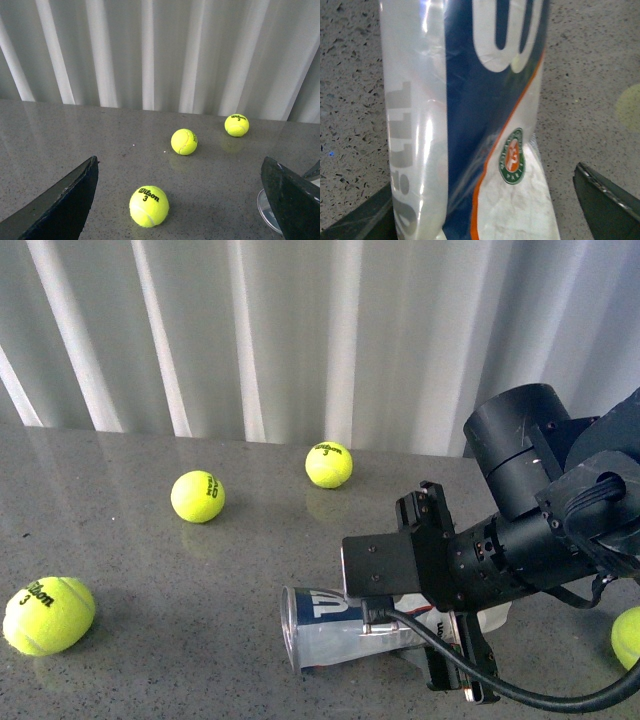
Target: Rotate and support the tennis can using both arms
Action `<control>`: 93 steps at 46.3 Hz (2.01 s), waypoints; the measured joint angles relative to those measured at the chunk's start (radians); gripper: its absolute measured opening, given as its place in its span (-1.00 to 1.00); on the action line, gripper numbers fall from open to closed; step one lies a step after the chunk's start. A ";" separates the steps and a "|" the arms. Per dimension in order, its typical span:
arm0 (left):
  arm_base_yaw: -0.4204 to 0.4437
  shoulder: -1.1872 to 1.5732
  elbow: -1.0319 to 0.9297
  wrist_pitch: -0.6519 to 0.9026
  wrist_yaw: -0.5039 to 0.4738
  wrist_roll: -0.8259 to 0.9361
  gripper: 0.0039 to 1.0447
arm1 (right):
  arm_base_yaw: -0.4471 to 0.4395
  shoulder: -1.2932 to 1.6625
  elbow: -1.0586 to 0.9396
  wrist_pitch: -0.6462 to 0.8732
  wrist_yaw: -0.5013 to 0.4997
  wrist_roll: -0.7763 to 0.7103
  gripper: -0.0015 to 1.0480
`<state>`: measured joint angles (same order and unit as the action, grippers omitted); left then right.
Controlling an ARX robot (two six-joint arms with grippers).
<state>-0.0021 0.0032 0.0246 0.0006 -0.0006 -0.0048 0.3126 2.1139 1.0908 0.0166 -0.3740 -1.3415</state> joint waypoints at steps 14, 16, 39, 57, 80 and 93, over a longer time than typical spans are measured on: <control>0.000 0.000 0.000 0.000 0.000 0.000 0.88 | -0.007 -0.093 -0.020 -0.022 -0.058 0.106 0.87; 0.000 0.000 0.000 0.000 0.000 0.000 0.88 | -0.007 -0.105 -0.026 -0.022 -0.065 0.117 0.87; 0.000 0.000 0.000 0.000 0.000 0.000 0.88 | -0.032 -0.365 -0.165 0.130 -0.164 0.541 0.87; 0.000 0.000 0.000 0.000 0.000 0.000 0.88 | -0.154 -0.666 -0.328 0.225 0.266 1.449 0.87; 0.000 0.000 0.000 0.000 0.000 0.000 0.88 | -0.209 -0.883 -0.815 0.925 0.476 1.346 -0.67; 0.000 0.000 0.000 0.000 0.000 0.000 0.88 | -0.279 -1.070 -0.945 0.865 0.388 1.342 -0.93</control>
<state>-0.0021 0.0029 0.0246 0.0006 -0.0006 -0.0048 0.0334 1.0439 0.1455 0.8818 0.0139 0.0002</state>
